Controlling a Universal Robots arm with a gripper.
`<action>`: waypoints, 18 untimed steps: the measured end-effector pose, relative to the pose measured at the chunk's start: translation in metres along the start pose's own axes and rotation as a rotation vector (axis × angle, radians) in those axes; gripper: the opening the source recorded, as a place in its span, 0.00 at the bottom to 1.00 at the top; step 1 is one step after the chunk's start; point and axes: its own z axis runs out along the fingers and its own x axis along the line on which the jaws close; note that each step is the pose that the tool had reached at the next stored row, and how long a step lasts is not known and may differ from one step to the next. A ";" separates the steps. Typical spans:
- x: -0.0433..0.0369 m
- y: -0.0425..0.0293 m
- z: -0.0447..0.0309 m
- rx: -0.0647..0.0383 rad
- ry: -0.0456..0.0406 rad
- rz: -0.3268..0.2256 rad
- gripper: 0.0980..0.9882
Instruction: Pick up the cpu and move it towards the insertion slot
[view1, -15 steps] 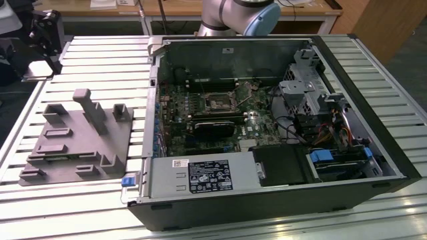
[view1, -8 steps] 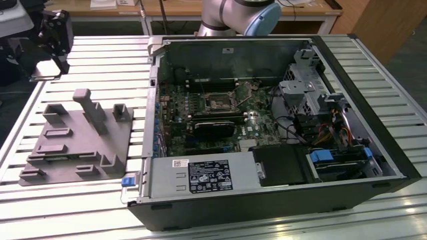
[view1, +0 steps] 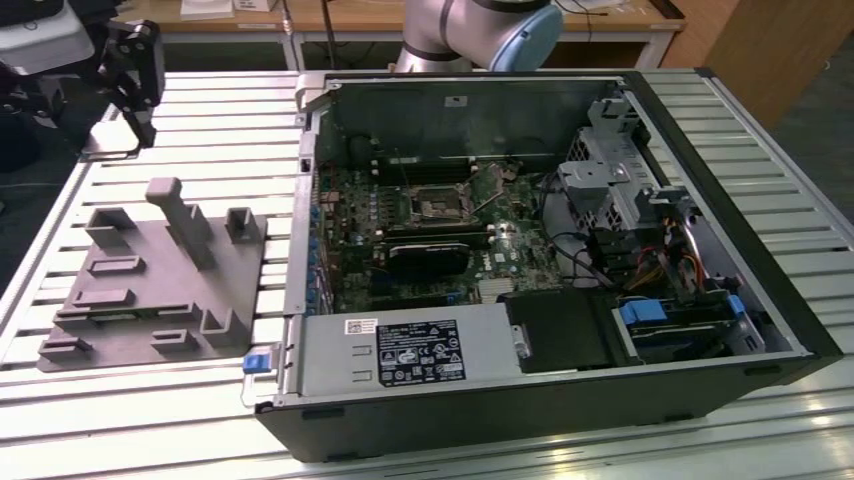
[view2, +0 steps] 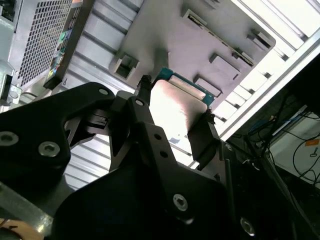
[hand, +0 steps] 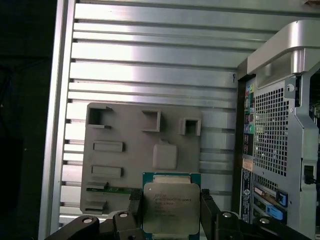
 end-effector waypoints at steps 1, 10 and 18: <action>-0.0017 -0.0001 0.0000 0.000 0.0000 0.000 0.50; -0.0166 -0.0007 -0.0001 0.000 0.0000 0.000 0.50; -0.0272 -0.0011 -0.0001 0.000 0.0000 0.000 0.50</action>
